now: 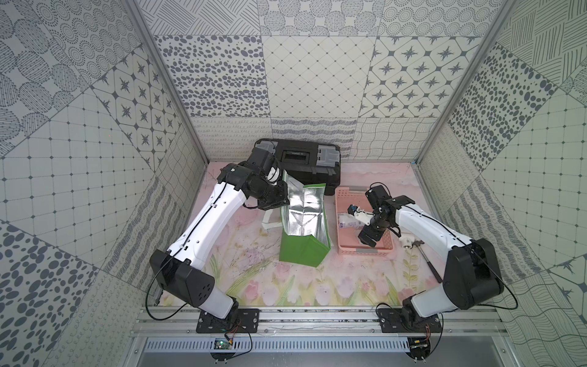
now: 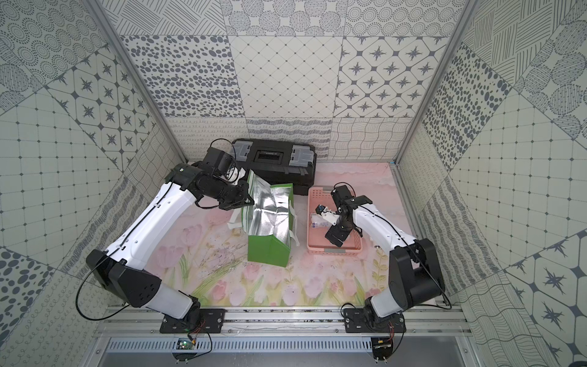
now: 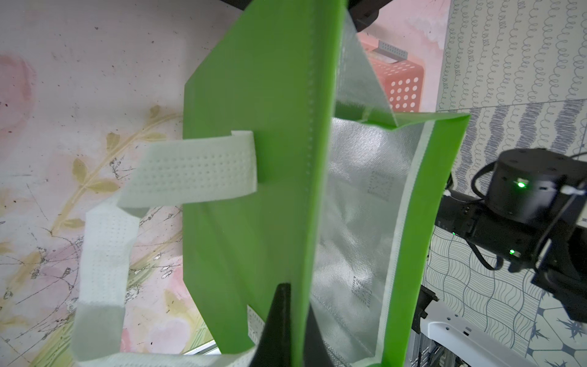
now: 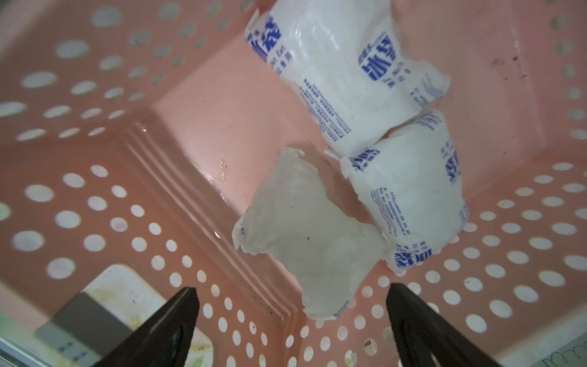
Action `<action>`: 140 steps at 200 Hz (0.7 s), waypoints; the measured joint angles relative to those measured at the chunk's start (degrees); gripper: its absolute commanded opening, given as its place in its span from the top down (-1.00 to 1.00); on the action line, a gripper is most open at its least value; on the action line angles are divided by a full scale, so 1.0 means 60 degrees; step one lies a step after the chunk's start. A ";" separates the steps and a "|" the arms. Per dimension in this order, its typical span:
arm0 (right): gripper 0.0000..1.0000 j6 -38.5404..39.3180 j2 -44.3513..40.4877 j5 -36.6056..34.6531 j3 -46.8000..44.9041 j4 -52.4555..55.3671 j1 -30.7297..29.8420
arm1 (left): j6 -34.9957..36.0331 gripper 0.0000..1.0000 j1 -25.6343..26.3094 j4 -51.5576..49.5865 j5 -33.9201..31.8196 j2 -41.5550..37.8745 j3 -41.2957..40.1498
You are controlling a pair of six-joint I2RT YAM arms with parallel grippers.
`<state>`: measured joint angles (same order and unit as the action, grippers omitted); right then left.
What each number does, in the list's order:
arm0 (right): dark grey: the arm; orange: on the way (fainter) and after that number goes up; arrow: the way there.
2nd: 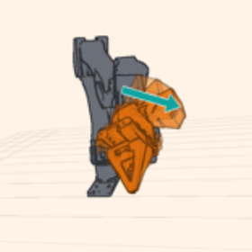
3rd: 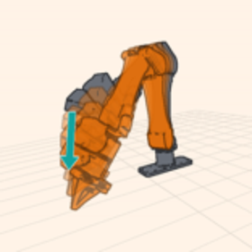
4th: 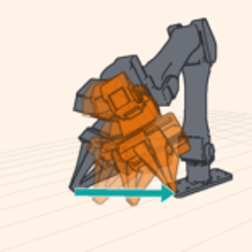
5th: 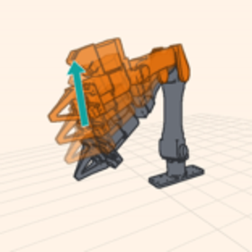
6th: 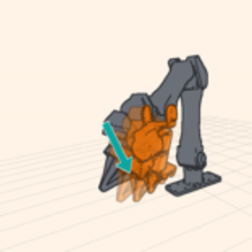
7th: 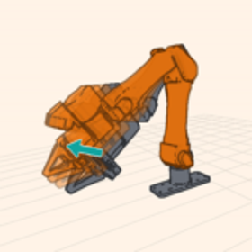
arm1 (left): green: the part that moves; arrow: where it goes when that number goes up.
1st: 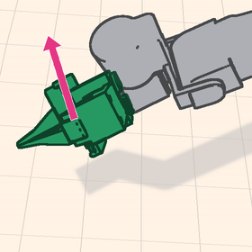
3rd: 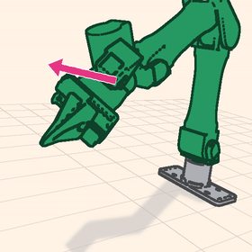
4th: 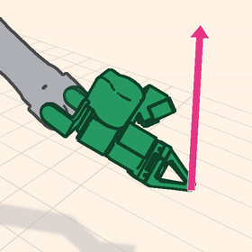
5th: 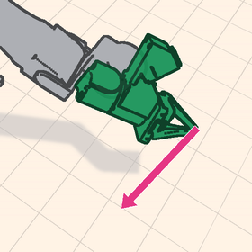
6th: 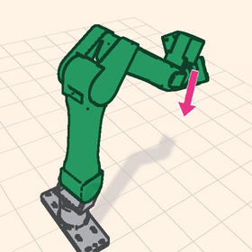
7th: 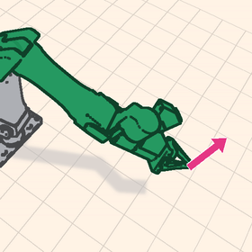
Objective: Place the ice pack in the delivery bag
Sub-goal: Pick up the ice pack from the bin.
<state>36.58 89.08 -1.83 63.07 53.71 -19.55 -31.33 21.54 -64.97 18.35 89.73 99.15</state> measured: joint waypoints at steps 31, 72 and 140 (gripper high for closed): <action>-0.96 0.0444 0.0841 -0.0138 0.0291 0.0022 -0.0025 | 0.0004 1.00 -0.0022 0.0102 0.0168 0.0069 -0.0011; -0.87 0.0586 0.1734 -0.0211 0.0455 -0.0240 -0.0109 | -0.0004 1.00 -0.0040 0.0266 0.0280 0.0113 -0.0044; 0.10 0.0233 0.2208 0.0051 0.0415 -0.0514 -0.0142 | -0.0007 1.00 -0.0047 0.0364 0.0335 0.0168 -0.0047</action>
<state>37.98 102.32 -1.52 65.56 50.63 -20.40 -31.38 21.26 -62.78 20.36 90.74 98.87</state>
